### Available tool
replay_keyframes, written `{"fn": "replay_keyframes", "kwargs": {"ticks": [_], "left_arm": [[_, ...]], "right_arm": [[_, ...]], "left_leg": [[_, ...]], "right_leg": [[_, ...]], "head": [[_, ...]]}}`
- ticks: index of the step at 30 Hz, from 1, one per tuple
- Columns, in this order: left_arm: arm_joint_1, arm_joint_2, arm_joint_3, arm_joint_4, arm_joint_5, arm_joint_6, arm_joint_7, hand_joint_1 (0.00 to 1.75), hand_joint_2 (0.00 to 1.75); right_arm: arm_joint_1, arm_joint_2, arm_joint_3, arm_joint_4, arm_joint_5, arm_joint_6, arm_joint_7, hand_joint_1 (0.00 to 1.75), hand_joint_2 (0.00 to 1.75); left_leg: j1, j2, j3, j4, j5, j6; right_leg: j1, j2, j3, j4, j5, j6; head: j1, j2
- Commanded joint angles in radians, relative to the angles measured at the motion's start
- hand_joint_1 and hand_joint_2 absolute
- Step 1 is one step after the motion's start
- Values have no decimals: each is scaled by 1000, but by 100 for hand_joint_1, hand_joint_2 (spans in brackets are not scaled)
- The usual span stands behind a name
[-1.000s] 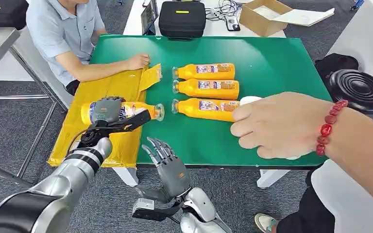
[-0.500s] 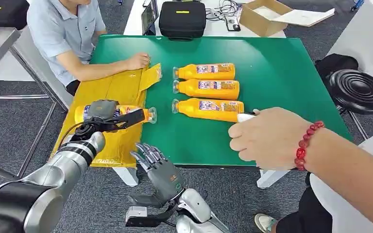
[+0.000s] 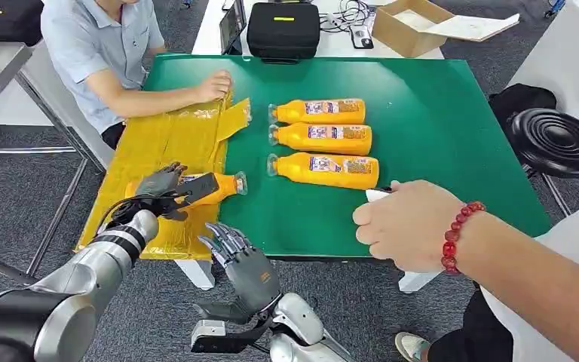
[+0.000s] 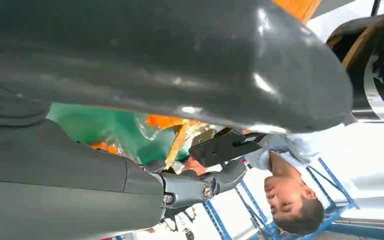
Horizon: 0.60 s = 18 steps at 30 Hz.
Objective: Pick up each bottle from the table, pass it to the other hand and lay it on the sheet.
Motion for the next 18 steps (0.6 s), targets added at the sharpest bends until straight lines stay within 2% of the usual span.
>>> {"fn": "replay_keyframes", "kwargs": {"ticks": [1, 5, 8, 10, 11, 14, 18], "left_arm": [[4, 5, 63, 72, 20, -23, -2, 0, 175], [14, 3, 60, 69, 26, -51, -25, 0, 175], [14, -6, 80, 61, 63, -69, -70, 0, 175], [13, -6, 80, 60, 63, -69, -70, 0, 175], [13, -8, 87, 55, 74, -67, -87, 0, 175], [15, -40, 188, 11, 236, -91, -268, 0, 175], [12, -42, 187, 10, 236, -92, -268, 0, 175]], "right_arm": [[-37, 8, 42, 78, -18, -6, -4, 0, 0], [-43, 10, 43, 96, -26, -18, -14, 0, 0], [-47, 10, 45, 104, -29, -21, -16, 0, 0], [-47, 9, 45, 104, -29, -21, -16, 0, 0], [-47, 9, 44, 104, -30, -22, -16, 0, 0], [-48, 5, 43, 96, -27, -31, -12, 0, 0], [-48, 4, 43, 97, -27, -31, -12, 0, 0]], "left_leg": [[0, 2, 6, -1, -2, -1], [0, 3, 8, -2, -3, -1], [0, 2, 5, -1, -1, 0], [0, 2, 8, -1, -3, -1], [0, 1, 6, -2, -1, 0], [0, 1, 7, -1, -2, 0], [0, -1, 5, -1, -1, 0]], "right_leg": [[0, 2, 5, -1, -1, -1], [0, 2, 7, -1, -2, -2], [0, 2, 4, -1, -1, -1], [1, 2, 7, -1, -2, -2], [0, 1, 6, -1, -1, -1], [0, 1, 6, -1, -1, -1], [0, -1, 5, -1, -2, -1]], "head": [[0, 0], [0, 0], [0, 0], [0, 0], [0, 0], [0, 0], [0, 0]]}}
